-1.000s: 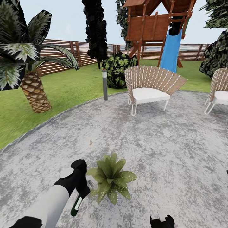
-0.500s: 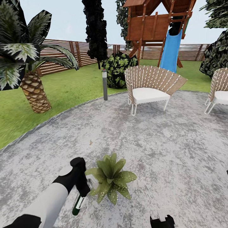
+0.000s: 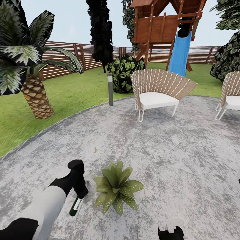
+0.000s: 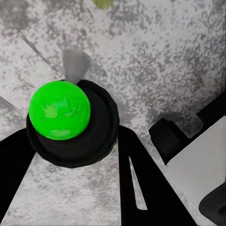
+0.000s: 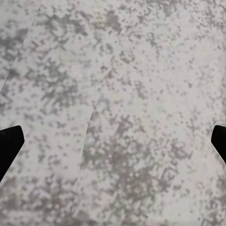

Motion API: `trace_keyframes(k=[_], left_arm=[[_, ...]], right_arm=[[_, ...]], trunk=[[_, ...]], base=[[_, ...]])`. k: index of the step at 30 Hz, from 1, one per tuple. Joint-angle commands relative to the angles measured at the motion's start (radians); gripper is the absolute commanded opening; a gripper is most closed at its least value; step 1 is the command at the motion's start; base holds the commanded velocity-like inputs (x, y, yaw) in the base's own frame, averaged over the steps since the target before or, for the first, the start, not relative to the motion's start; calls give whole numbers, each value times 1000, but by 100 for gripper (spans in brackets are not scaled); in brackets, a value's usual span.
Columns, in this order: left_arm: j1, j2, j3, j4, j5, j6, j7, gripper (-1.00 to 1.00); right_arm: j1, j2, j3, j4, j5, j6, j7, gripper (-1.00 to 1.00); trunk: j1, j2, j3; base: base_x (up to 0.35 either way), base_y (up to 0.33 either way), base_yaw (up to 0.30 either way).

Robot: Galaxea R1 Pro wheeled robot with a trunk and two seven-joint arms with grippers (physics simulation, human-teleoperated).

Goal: Pick up the pesticide atomizer in the garden and spray insectifuge to fully cover both potted plants in the garden.

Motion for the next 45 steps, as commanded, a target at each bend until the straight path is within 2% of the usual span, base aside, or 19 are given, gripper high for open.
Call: trace_keyframes(k=[1,5,9,14,18,20,22,26,30,39,45], left_arm=[[-7,0,-1,-2,-8,11,-9,-100],[-3,0,-6,0,-13,9,-6,-100],[10,1,2,15,-37,9,34,-100],[41,1,5,8,-34,8,47,-100],[35,-28,3,-1,-30,11,47,-100],[31,-55,3,-2,-32,11,48,-100],[31,-63,3,-1,-34,11,48,-100],[41,-51,7,6,-36,10,58,-100],[62,-41,8,17,-29,9,106,-100],[76,-45,19,3,-26,8,118,-100],[76,-45,18,3,-26,10,118,-100]], right_arm=[[0,0,8,0,-4,-2,-4,100],[0,0,8,0,-4,-2,-4,100],[0,0,8,0,-4,-2,-4,100],[0,0,8,0,-4,-2,-4,100],[0,0,8,0,-5,-3,-4,100],[0,0,8,0,-5,-4,-4,100],[0,0,8,0,-5,-4,-4,100],[0,-5,8,0,-4,-4,-4,100],[0,-6,8,0,-4,-4,-4,100],[0,-6,8,0,-5,-4,-4,100],[0,-6,8,0,-6,-4,-4,100]], trunk=[[0,0,-1],[0,0,-1],[0,0,-1],[0,0,-1],[0,0,-1],[0,0,-1],[0,0,-1],[0,0,-1],[0,0,-1],[0,0,-1],[0,0,-1]], base=[[0,0,0],[0,0,0],[0,0,0],[0,0,0],[0,0,0],[0,0,0],[0,0,0],[0,0,0],[0,0,0],[-1,0,-10],[-159,194,-137]])
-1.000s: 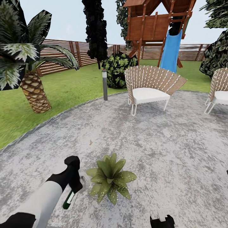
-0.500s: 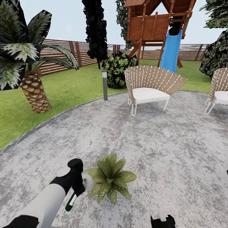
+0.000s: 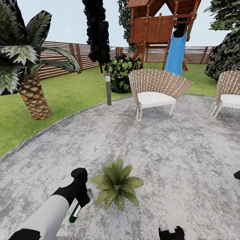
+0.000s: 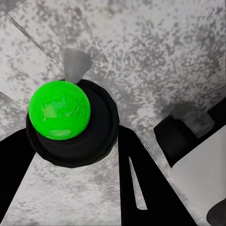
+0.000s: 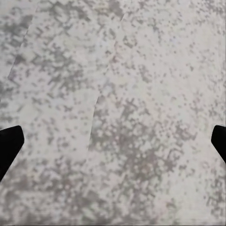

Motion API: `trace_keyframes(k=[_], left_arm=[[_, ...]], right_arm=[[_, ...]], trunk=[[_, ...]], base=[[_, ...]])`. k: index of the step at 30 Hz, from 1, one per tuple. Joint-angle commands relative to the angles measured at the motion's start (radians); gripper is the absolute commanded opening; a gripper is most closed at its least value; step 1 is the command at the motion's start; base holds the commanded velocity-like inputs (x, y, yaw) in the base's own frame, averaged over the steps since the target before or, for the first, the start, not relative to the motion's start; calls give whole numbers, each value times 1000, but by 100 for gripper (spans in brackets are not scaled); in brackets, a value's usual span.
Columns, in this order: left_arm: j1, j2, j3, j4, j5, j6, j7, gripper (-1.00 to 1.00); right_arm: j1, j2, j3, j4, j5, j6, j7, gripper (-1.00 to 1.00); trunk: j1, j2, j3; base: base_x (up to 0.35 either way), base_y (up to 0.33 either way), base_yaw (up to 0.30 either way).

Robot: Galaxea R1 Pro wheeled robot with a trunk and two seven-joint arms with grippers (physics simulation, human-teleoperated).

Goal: Pick up the pesticide atomizer in the garden and spray insectifuge to fully cover both potted plants in the garden.

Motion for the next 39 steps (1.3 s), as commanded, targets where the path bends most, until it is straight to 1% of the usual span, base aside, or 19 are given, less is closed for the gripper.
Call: trace_keyframes(k=[1,3,12,15,21,28,33,39], left_arm=[[0,-2,-2,-1,-6,9,-8,-100],[0,-4,-2,-1,-6,10,-8,-100],[0,-5,3,0,-6,10,-8,-100],[0,-5,3,0,-6,10,-8,-100],[-1,-5,-3,-3,-6,10,-8,-100],[0,-8,-3,-3,-7,10,-8,-100],[0,-8,-2,-3,-8,10,-8,-100],[1,-5,1,10,-6,8,3,-100]], right_arm=[[-1,4,8,0,-5,-3,-4,100],[-1,3,6,-1,-6,-3,-4,100],[-1,1,6,-1,-5,-3,-4,100],[-1,1,6,-1,-6,-3,-4,100],[-1,1,7,-1,-5,-3,-4,100],[-1,1,5,-1,-6,-2,-4,100],[-1,1,5,-1,-5,-1,-4,100],[-1,1,6,-1,-5,-2,-4,100]], trunk=[[0,0,-1],[0,0,-1],[0,0,0],[0,0,1],[0,0,1],[0,0,1],[0,0,1],[0,0,1]], base=[[0,302,-3],[68,304,0],[52,304,-288],[1,290,-144],[0,12,-12],[-8,239,-267],[-192,249,-285],[-42,43,-38]])
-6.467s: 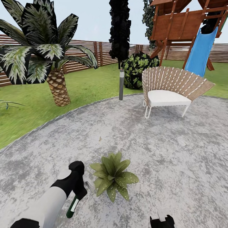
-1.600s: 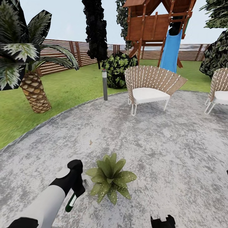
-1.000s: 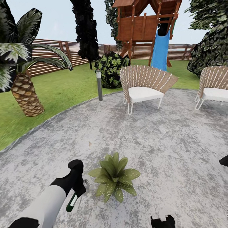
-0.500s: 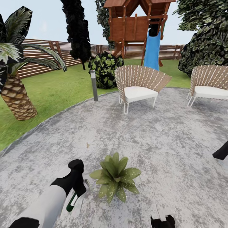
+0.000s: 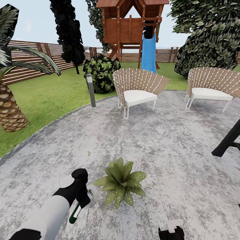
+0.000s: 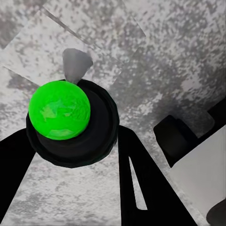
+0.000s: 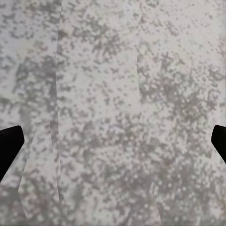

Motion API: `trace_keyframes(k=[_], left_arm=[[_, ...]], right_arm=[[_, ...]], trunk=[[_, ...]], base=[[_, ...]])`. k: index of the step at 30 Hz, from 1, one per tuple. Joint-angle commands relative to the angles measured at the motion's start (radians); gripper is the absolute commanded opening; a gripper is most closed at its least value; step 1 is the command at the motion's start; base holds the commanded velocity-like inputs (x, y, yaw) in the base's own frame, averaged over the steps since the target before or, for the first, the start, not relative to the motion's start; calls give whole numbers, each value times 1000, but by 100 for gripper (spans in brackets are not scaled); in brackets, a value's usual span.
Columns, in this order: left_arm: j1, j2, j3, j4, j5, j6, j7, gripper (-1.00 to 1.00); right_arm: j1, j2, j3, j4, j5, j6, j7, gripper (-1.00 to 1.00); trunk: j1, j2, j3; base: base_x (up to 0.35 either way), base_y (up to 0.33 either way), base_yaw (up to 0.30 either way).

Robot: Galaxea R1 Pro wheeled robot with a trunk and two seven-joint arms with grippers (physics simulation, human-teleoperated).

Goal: Pick up the pesticide atomizer in the garden and spray insectifuge to fully cover both potted plants in the garden.

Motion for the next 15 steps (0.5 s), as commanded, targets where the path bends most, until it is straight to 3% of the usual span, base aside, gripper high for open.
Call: trace_keyframes(k=[1,9,11,15], left_arm=[[-1,3,-1,-7,-7,8,-7,-100],[-118,-15,-9,-13,-13,11,-29,-100],[-120,-23,-13,-7,-23,9,-39,-100],[-92,-14,-17,3,-21,10,-30,-100]], right_arm=[[0,0,8,0,-5,-2,-4,100],[0,0,9,1,-5,-2,-4,100],[0,0,9,1,-5,-2,-4,100],[0,0,10,1,-5,-2,-4,100]], trunk=[[0,0,-1],[0,0,-1],[0,0,-1],[0,0,-1]], base=[[-1,1,-1],[0,0,0],[3,6,0],[35,243,-5]])
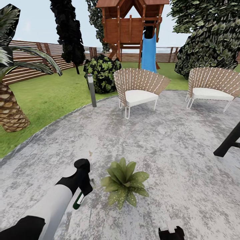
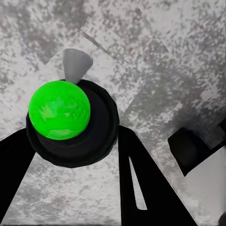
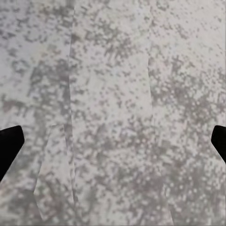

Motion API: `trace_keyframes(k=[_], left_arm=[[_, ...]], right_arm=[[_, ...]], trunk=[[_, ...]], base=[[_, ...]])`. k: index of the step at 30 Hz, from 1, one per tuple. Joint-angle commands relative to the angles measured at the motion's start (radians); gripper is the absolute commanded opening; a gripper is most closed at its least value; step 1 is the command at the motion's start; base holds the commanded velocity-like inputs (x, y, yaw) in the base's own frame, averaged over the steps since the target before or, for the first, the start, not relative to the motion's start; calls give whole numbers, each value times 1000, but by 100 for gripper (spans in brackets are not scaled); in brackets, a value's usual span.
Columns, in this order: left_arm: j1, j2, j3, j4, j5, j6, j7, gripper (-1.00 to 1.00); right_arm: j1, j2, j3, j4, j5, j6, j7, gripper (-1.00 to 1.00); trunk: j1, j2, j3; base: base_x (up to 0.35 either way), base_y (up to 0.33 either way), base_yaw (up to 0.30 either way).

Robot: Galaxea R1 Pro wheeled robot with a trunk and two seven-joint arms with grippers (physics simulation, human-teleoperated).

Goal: Pick up the pesticide atomizer in the garden and spray insectifuge to fully cover both potted plants in the garden.

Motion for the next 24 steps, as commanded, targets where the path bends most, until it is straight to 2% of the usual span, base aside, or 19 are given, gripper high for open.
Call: trace_keyframes(k=[1,6,10,13,19,24], left_arm=[[14,0,-1,-1,-6,9,-8,-100],[29,0,0,-1,-6,9,-7,-100],[31,-2,1,0,-5,10,-7,-100],[43,-4,1,7,-7,9,-6,-100],[129,-2,5,21,5,4,54,-100],[137,-2,11,6,8,5,53,-100]], right_arm=[[-1,-1,8,1,-5,-3,-4,100],[-1,-1,8,1,-5,-3,-4,100],[-1,-1,8,1,-5,-3,-4,100],[-1,-1,8,1,-5,-3,-4,100],[-1,-1,8,1,-5,-3,-4,100],[-1,-1,8,1,-5,-3,-4,100]], trunk=[[0,0,-1],[0,0,-1],[0,0,-1],[0,0,-1],[0,0,-1],[0,0,-1]], base=[[88,297,-215],[117,299,-271],[211,243,-59],[97,54,-4],[8,4,0],[0,0,0]])
